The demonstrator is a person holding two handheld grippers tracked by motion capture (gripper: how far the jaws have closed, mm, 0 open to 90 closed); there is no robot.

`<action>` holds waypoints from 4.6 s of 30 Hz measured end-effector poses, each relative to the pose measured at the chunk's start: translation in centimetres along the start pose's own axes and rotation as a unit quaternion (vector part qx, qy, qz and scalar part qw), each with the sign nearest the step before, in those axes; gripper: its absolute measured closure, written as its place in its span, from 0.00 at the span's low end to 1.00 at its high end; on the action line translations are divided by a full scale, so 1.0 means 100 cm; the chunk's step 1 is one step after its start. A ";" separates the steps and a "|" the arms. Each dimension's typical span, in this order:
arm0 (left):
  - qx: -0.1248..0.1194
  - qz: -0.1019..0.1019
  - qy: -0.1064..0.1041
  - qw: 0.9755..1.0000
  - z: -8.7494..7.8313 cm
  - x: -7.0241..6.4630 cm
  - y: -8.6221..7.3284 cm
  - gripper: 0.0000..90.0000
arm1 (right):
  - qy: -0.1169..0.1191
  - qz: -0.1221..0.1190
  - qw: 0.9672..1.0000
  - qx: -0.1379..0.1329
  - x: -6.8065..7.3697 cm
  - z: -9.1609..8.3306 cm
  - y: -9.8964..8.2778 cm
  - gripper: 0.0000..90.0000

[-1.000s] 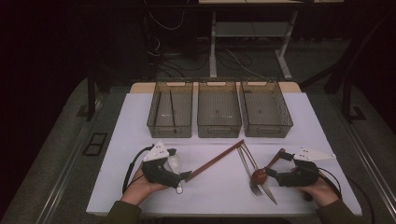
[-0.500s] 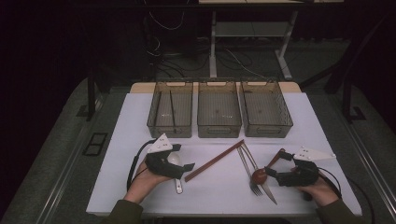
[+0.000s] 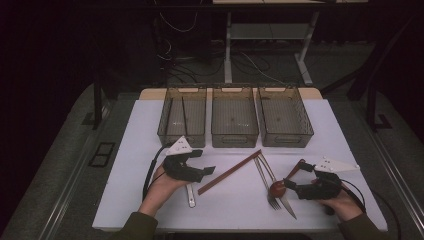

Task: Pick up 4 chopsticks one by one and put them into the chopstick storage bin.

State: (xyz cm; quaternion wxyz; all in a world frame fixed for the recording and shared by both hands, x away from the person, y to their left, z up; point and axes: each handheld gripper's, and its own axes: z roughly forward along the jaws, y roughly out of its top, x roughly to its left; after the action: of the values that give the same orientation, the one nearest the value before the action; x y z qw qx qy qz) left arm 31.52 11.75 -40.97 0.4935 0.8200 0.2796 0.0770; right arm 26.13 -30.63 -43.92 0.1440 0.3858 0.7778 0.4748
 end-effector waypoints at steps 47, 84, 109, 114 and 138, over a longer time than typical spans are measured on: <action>0.088 -0.003 -0.032 0.996 0.089 -0.014 0.018 0.84 | 0.002 -0.021 1.000 -0.001 0.003 0.002 0.000 0.14; 0.129 0.025 0.005 0.991 0.100 -0.017 0.008 0.91 | 0.003 -0.024 1.000 -0.003 0.003 0.002 0.001 0.14; 0.109 0.011 0.000 0.994 0.090 -0.018 0.019 0.93 | 0.004 -0.023 1.000 -0.007 0.003 0.001 0.002 0.14; 0.100 0.017 -0.005 0.995 0.085 -0.021 0.025 0.93 | 0.004 -0.023 1.000 -0.008 0.003 0.000 0.002 0.14; 0.033 -0.010 -0.014 0.999 0.051 -0.014 0.042 0.93 | 0.005 -0.021 1.000 -0.009 0.003 -0.001 0.003 0.14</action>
State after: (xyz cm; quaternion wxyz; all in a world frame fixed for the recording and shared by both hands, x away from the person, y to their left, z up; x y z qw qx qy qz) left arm 34.06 5.57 -39.76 0.4707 0.8341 0.2831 0.0515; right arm 26.00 -30.38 -43.60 0.1539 0.3657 0.7820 0.4807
